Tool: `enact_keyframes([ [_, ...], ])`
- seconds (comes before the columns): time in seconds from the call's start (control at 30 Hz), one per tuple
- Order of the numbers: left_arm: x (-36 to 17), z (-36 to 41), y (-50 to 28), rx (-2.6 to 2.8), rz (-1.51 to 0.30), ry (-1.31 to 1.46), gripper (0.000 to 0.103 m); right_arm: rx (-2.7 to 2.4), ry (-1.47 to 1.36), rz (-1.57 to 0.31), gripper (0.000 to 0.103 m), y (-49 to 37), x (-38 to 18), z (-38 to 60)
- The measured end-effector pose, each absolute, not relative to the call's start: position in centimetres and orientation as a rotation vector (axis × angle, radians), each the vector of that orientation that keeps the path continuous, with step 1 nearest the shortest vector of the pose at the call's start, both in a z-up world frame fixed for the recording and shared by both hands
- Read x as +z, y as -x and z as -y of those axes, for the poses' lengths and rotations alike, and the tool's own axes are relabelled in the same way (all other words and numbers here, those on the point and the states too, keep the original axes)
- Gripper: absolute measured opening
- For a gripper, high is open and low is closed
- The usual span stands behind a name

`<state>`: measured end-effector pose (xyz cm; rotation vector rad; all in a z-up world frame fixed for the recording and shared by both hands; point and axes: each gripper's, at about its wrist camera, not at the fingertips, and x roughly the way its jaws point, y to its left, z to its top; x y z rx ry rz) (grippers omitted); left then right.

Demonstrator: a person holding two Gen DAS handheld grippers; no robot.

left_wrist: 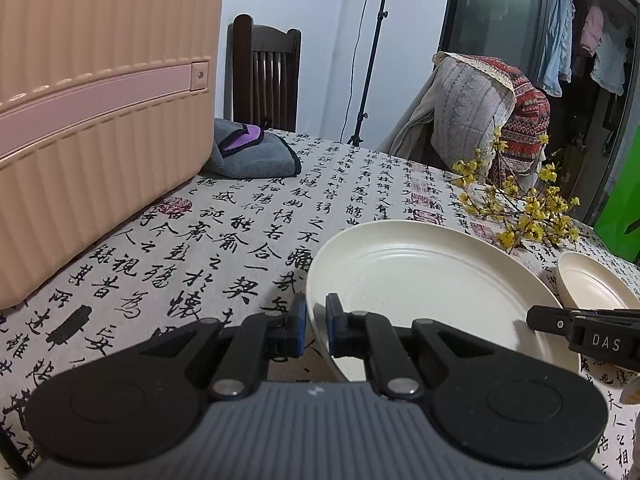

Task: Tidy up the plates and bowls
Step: 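Lift the gripped cream plate off the table with both grippers, then carry the cream plate with both grippers toward the blue bowls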

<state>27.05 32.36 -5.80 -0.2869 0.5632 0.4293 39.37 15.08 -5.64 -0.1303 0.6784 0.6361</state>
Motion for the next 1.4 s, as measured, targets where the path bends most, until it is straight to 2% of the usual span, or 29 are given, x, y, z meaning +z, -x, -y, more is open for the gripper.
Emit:
enact_keyframes([
  [1.4,-0.3,-28.8,-19.3,0.383,-0.445,0.264,0.01,0.649,0.012,-0.572,0.012,-31.4,-1.4,-9.3],
])
